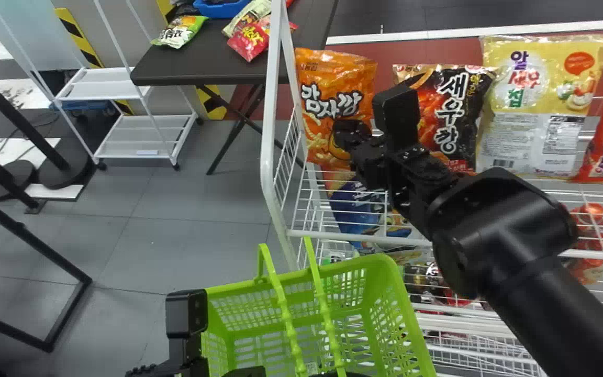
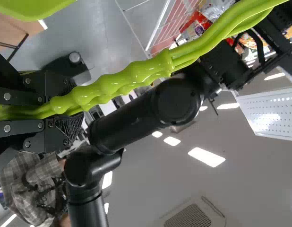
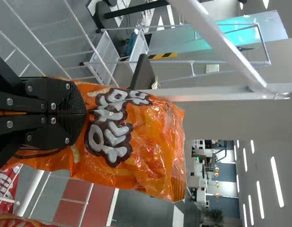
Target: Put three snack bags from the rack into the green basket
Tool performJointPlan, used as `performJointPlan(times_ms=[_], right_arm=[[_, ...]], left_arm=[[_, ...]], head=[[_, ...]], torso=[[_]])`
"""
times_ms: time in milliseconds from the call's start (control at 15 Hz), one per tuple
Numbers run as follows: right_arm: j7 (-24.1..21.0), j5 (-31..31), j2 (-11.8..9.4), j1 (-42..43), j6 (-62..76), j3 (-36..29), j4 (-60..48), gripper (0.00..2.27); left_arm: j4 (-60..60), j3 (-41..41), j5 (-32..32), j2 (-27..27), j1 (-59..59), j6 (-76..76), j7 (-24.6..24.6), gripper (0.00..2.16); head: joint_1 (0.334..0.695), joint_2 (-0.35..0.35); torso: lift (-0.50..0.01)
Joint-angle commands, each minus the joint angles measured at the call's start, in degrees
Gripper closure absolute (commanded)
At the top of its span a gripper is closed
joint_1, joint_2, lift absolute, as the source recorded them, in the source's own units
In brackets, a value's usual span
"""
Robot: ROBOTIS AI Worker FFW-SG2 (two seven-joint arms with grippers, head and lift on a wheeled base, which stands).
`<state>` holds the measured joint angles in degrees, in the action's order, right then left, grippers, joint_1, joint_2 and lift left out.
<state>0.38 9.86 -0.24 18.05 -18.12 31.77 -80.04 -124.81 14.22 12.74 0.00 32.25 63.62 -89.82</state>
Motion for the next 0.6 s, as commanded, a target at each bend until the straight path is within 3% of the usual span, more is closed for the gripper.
performJointPlan(times_ms=[0,267,533], right_arm=[[-0.9,-1.8,-1.5,-2.8,-6.5,-0.4,-7.5,2.25],[-2.5,-2.1,-5.3,-7.7,-17.2,-1.6,-20.2,2.25],[-2.5,-1.2,-7.8,-10.6,-25.8,-2.5,-31.1,2.25]], left_arm=[[0.0,0.4,0.0,-0.1,0.0,0.0,-0.7,2.15],[0.4,1.4,0.0,-0.1,-1.4,0.2,-0.7,2.15],[1.5,1.5,-0.3,-0.1,-3.5,0.2,-0.7,2.15]], head=[[0.695,0.225],[0.695,0.207],[0.695,0.181]], torso=[[0.000],[0.000],[0.000]])
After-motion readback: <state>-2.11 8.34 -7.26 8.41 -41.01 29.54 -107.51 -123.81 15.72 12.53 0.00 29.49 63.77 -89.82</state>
